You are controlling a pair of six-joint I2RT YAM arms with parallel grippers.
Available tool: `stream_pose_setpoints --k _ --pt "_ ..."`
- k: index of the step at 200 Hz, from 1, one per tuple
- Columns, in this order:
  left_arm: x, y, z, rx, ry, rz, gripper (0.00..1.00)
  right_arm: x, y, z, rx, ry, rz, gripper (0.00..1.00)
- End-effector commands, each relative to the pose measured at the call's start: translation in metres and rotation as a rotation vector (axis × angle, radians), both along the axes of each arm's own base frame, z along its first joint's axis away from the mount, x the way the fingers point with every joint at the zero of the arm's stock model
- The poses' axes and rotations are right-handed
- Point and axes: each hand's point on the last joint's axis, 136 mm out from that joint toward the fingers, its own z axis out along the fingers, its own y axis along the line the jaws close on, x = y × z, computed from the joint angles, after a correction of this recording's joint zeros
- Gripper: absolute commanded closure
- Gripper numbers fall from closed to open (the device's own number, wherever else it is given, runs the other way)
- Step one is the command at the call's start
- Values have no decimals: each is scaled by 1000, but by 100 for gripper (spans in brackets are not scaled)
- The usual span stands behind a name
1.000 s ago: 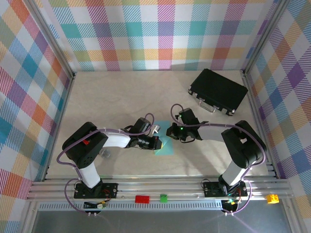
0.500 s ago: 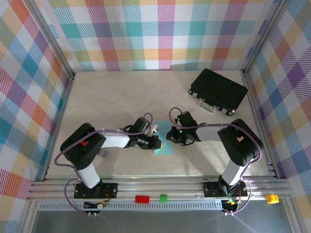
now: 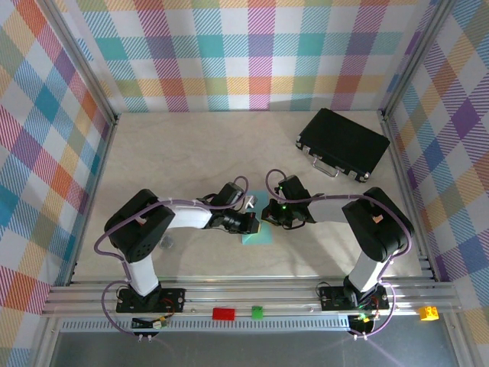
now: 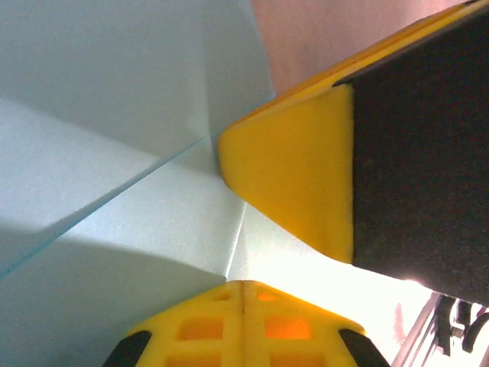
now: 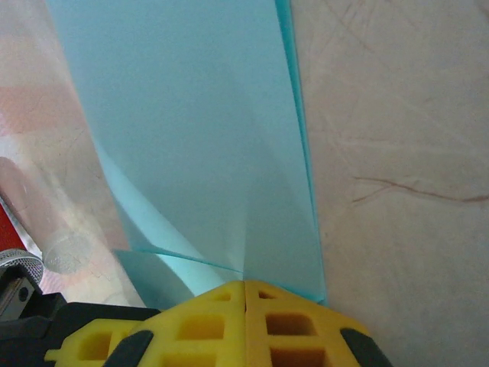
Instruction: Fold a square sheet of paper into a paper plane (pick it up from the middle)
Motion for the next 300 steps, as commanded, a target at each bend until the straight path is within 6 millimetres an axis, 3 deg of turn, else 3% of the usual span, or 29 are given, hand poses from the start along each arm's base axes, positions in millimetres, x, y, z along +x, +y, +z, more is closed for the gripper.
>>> stream_pose_setpoints --k 1,64,87,130,150,198,244,269,300 --pt "-23 25 -17 98 36 -22 99 -13 -28 -33 -153 78 -38 100" --pt "-49 52 -12 140 36 -42 96 -11 -26 -32 -151 72 -36 100" --pt "-53 51 -6 115 39 -49 97 -9 -22 -28 -130 65 -29 100" --pt "-26 30 40 -16 -85 0 97 -3 -11 -16 -78 43 -12 100" --pt "-14 20 47 -47 -113 18 97 -2 -10 -13 -74 38 -11 100" --pt "-9 13 4 9 -31 15 100 4 -3 -3 -52 13 20 100" --pt "-25 29 -19 37 16 44 100 15 11 33 15 -69 56 96" --pt "-28 32 -24 29 29 63 100 3 21 38 75 -64 66 95" --pt "-28 34 -28 45 32 70 100 -27 33 20 53 -26 119 96"
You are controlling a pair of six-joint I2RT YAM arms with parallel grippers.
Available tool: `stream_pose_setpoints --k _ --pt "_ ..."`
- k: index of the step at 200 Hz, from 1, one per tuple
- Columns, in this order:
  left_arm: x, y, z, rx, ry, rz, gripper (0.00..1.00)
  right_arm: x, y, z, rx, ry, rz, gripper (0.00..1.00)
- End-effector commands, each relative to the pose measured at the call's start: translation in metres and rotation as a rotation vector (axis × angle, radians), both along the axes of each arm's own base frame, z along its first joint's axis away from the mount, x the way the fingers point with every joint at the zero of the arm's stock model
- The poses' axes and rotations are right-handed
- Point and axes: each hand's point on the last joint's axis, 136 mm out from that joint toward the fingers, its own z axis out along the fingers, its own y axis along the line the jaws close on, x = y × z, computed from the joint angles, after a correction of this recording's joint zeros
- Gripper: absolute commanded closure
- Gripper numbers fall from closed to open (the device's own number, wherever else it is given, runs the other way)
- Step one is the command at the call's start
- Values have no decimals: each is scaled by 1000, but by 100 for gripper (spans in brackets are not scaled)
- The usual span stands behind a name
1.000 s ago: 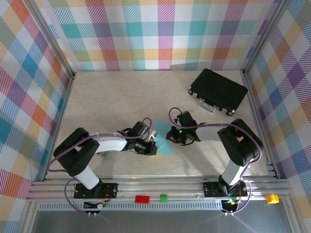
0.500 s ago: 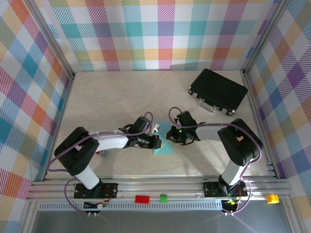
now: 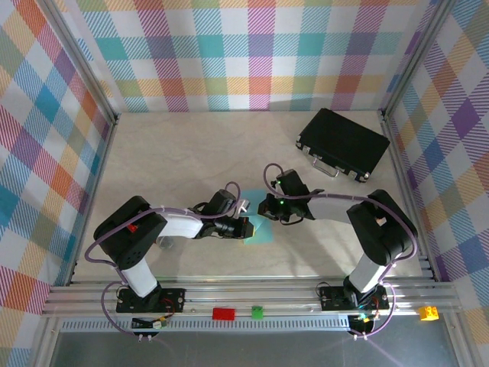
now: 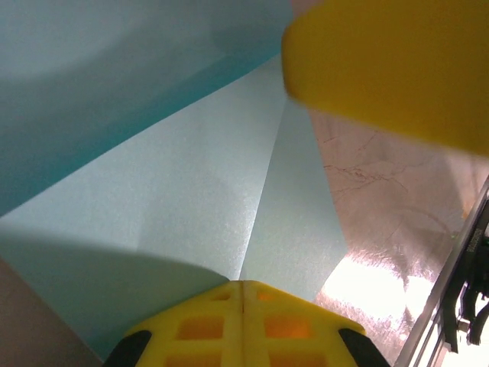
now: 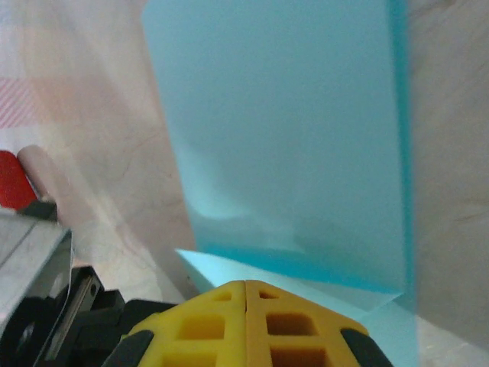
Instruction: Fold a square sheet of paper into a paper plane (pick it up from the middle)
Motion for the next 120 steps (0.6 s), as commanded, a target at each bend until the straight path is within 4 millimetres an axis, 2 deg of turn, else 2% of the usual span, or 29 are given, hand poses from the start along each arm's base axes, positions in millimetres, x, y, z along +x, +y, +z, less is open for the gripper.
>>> stream_pose_setpoints --k 1,21,37,70,120 --pt "-16 18 -28 91 80 22 100 -26 12 -8 8 34 54 97" --pt "-16 19 -28 100 81 21 100 -35 8 -28 -25 85 41 99" --pt "-17 20 -29 113 83 13 100 -35 -7 -41 -100 80 12 100" --pt "-20 25 -32 131 85 9 100 -15 -21 -38 -129 51 -16 100" --pt "-22 27 -35 137 86 13 100 17 -33 -34 -80 39 -93 100"
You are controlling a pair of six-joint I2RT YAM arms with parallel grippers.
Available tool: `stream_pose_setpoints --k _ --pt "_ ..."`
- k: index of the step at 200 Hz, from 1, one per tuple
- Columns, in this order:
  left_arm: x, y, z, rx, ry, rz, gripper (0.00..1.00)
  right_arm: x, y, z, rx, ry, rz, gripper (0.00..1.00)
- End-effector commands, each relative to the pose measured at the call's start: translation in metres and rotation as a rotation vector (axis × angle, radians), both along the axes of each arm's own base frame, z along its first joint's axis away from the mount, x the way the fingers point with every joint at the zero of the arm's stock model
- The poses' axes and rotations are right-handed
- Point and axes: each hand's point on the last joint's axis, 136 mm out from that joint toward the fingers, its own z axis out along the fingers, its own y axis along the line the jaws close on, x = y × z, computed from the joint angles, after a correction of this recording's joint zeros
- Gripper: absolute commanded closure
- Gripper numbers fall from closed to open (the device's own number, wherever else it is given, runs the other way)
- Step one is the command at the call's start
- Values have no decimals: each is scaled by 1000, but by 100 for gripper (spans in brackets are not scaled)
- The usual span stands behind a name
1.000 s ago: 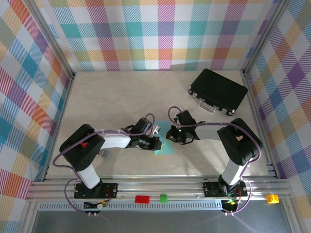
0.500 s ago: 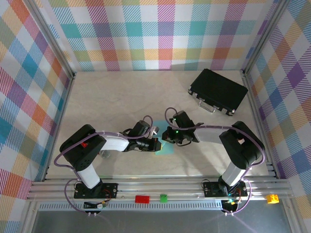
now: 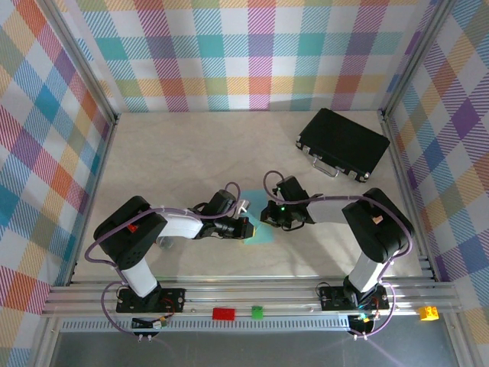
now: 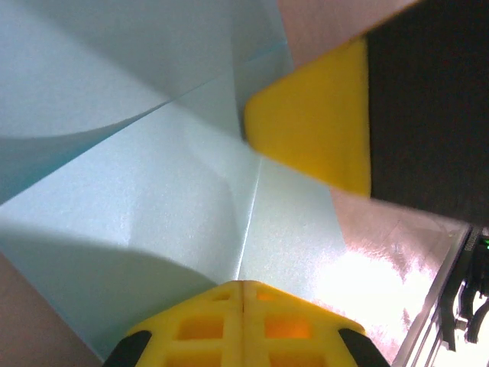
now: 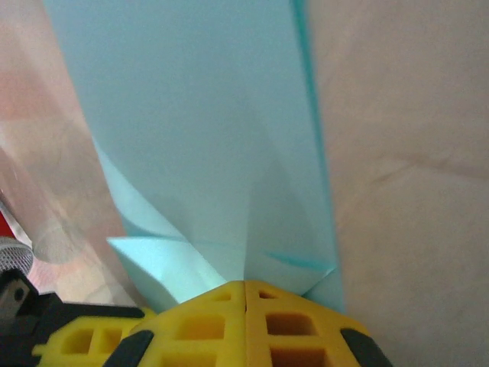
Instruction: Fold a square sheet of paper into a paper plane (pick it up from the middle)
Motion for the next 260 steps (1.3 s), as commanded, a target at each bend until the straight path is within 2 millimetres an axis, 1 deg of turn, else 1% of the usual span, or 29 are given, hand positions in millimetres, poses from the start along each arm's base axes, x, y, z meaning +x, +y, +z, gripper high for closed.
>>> stream_pose_setpoints --k 1,23,39,73,89,101,117,125,137,145,162,187,204,228,260 --pt "-21 27 -35 138 86 15 100 18 -13 -8 -31 -9 -47 100" --pt "-22 28 -34 135 82 15 100 29 -19 -4 -11 -10 -70 99" --pt "-21 27 -31 128 78 15 100 36 -24 3 4 -14 -91 98" --pt "-12 17 -12 92 57 21 100 37 -28 24 11 -35 -93 96" --pt "-5 10 1 66 39 25 100 31 -25 36 43 -42 -81 94" --pt "1 4 15 33 20 32 100 22 -24 39 53 -29 -79 92" --pt "10 -3 33 7 -13 36 98 7 -24 35 37 8 -67 83" --pt "14 -3 39 19 -32 39 97 -1 -24 32 30 27 -62 79" --pt "23 -1 44 49 -71 48 96 -12 -22 29 28 47 -54 76" --pt "27 1 44 72 -89 53 96 -18 -22 28 24 56 -53 74" --pt "36 7 38 115 -97 69 96 -28 -23 27 17 72 -52 70" --pt "40 8 25 154 -82 56 96 -41 -23 28 14 95 -36 67" --pt "39 10 14 178 -66 55 97 -49 -21 25 19 118 -31 66" --pt "36 15 1 196 -51 62 99 -62 -12 22 41 152 -11 65" --pt "27 17 -12 186 -18 62 100 -72 -6 19 31 171 -5 64"
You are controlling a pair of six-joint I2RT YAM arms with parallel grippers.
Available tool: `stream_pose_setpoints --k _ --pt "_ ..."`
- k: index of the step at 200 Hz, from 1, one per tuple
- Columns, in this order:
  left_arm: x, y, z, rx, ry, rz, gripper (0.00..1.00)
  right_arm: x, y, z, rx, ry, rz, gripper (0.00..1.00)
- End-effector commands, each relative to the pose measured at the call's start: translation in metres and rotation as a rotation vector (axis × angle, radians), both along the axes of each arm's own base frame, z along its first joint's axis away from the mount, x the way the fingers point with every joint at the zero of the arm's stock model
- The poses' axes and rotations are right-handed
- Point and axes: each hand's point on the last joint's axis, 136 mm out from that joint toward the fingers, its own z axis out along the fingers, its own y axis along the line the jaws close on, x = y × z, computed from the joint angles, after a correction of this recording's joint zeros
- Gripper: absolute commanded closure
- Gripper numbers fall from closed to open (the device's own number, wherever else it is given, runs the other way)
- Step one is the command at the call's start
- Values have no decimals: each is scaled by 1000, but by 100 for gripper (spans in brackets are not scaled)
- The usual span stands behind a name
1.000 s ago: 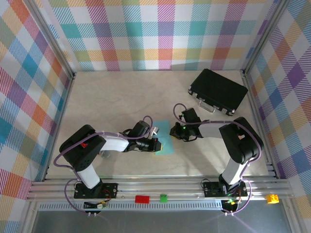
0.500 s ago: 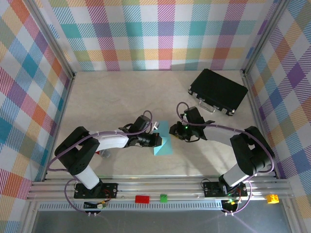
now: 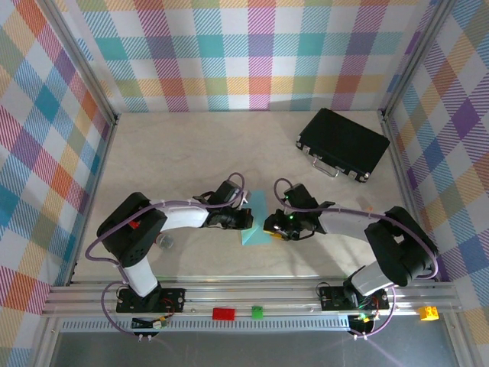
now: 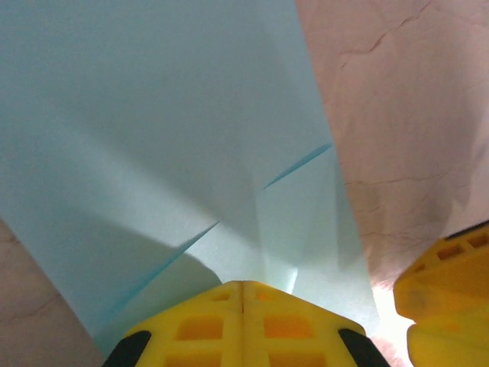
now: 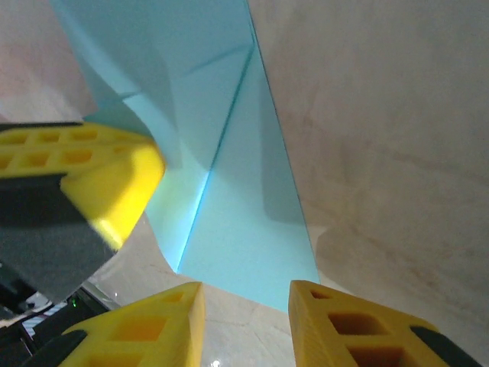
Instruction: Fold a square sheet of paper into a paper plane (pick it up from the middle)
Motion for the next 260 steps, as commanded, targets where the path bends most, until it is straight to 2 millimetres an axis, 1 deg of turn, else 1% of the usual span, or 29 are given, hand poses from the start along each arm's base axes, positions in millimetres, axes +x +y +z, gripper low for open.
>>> stream_pose_setpoints --k 1,28,64,80,90,95,112,119,147,164,177,192,220,260 --pt "-6 7 -14 13 24 5 100 -9 6 0 15 31 -3 64" --pt "-11 8 -21 2 47 7 100 -10 10 -2 16 41 4 64" --pt "-13 9 -20 1 51 3 100 -8 12 -10 -16 63 -2 63" --pt "-14 8 -20 -3 53 0 100 -5 14 -12 -22 67 -8 60" --pt "-14 7 -20 -9 55 -4 100 1 18 -7 -7 38 -13 60" --pt "-14 7 -21 -7 57 -3 100 5 19 -4 4 20 -26 59" --pt "-14 7 -20 -9 56 -4 100 18 23 6 37 -34 -70 46" --pt "-14 7 -20 -7 54 -2 100 22 25 9 39 -45 -73 43" --pt "-15 8 -20 -9 56 1 100 37 32 15 30 -54 -51 42" --pt "-15 9 -18 -10 52 4 100 46 33 15 48 -62 -73 43" --pt "-15 9 -18 -14 48 9 100 52 32 13 65 -60 -87 48" --pt "-15 9 -16 -21 45 14 100 54 32 10 80 -41 -94 55" --pt "-15 9 -16 -31 46 22 100 57 23 1 50 -39 -117 58" --pt "-14 7 -15 -54 45 35 100 62 17 1 49 -47 -102 66"
